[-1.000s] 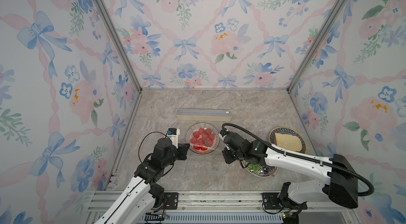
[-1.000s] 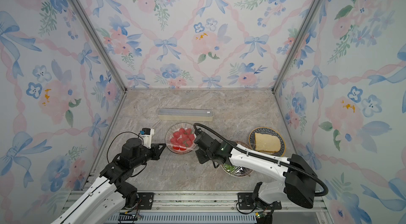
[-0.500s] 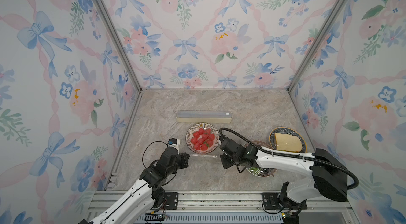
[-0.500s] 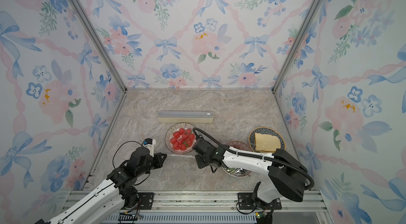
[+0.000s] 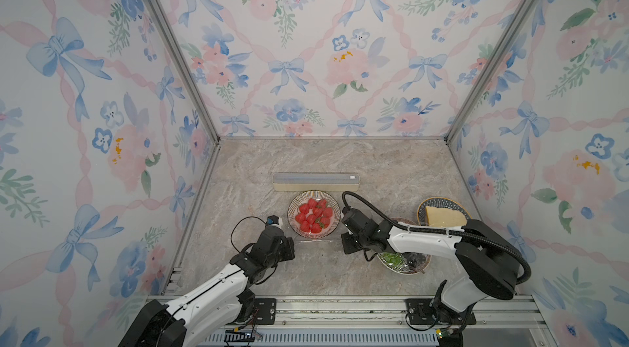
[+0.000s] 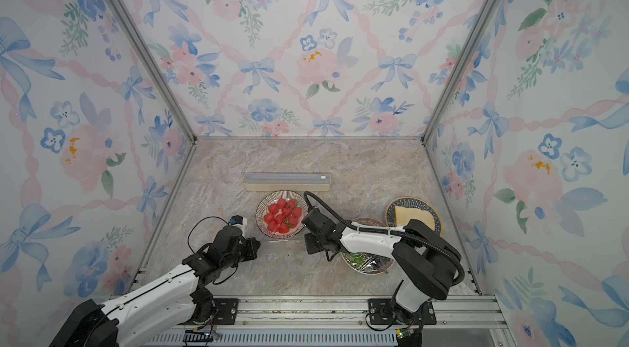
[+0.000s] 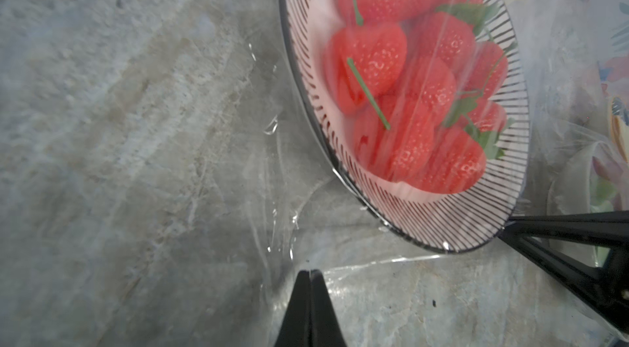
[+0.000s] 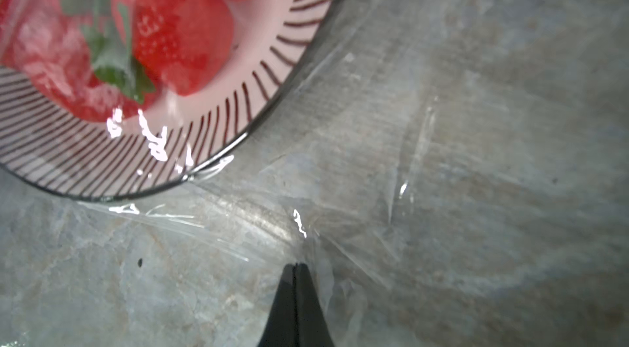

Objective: Wrap the plate with plastic wrap
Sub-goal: Cover the plate with plastic wrap.

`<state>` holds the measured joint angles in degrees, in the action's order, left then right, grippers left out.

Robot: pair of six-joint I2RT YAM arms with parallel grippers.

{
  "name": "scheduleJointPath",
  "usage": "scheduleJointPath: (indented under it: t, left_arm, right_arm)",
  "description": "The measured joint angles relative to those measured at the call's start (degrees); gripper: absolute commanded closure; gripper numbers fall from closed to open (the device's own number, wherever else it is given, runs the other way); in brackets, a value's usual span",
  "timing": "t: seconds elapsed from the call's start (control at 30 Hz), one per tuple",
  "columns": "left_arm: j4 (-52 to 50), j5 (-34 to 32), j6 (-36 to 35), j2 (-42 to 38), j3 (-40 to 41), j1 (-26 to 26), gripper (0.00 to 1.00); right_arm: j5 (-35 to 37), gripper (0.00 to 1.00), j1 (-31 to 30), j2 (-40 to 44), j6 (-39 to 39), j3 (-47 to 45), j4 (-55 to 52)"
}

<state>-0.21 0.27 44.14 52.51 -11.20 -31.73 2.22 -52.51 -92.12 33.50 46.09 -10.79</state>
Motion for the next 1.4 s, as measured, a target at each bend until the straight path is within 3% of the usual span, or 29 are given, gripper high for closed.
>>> scheduleJointPath:
  t: [0.3, 0.37, 0.43, 0.5, 0.77, 0.93, 1.0, 1.1, 1.2, 1.4]
  left_arm:
    - [7.4, 0.0, -3.3, 9.2, -3.8, 3.0, 1.0]
    - [8.0, -0.5, -3.8, 10.4, -4.5, 3.4, 0.92]
    - [8.4, -1.2, -4.3, 11.1, -5.1, 3.7, 0.77]
    - [8.8, -2.3, -5.2, 11.2, -5.5, 4.2, 0.7]
    - [5.2, -6.0, -8.5, 7.2, -6.9, 9.0, 0.44]
    - [-0.7, -7.9, -11.0, 2.4, -10.6, 13.2, 0.37]
    - [-2.6, -5.7, -11.0, 1.3, -12.7, 14.8, 0.36]
    - [-3.5, 2.1, -9.3, 1.6, -14.5, 15.3, 0.31]
    - [-4.3, 9.4, -6.7, 3.7, -14.5, 13.6, 0.23]
    - [-5.1, 15.9, -3.9, 7.7, -12.2, 10.7, 0.12]
  right_arm:
    - [-1.4, 1.0, 3.6, -1.1, 0.0, 0.0, 5.2]
    - [-1.4, 0.99, 4.2, -1.1, 0.0, 0.0, 5.8]
    - [-1.5, 0.85, 4.9, -1.1, 0.0, 0.0, 6.4]
    - [-1.4, 0.71, 5.8, -1.0, -0.4, 0.0, 6.5]
    - [0.3, 0.36, 8.2, 5.3, -2.1, 0.0, 1.1]
    - [1.2, 0.14, 9.2, 12.4, -3.2, 0.3, -3.8]
    - [0.0, 0.05, 9.4, 13.9, -2.6, 1.1, -5.4]
    - [-4.6, 0.0, 9.4, 13.8, 0.7, 2.5, -5.8]
    - [-9.0, 0.03, 8.3, 12.3, 5.8, 2.8, -3.9]
    - [-14.4, 0.03, 5.5, 6.6, 16.5, 0.3, 6.8]
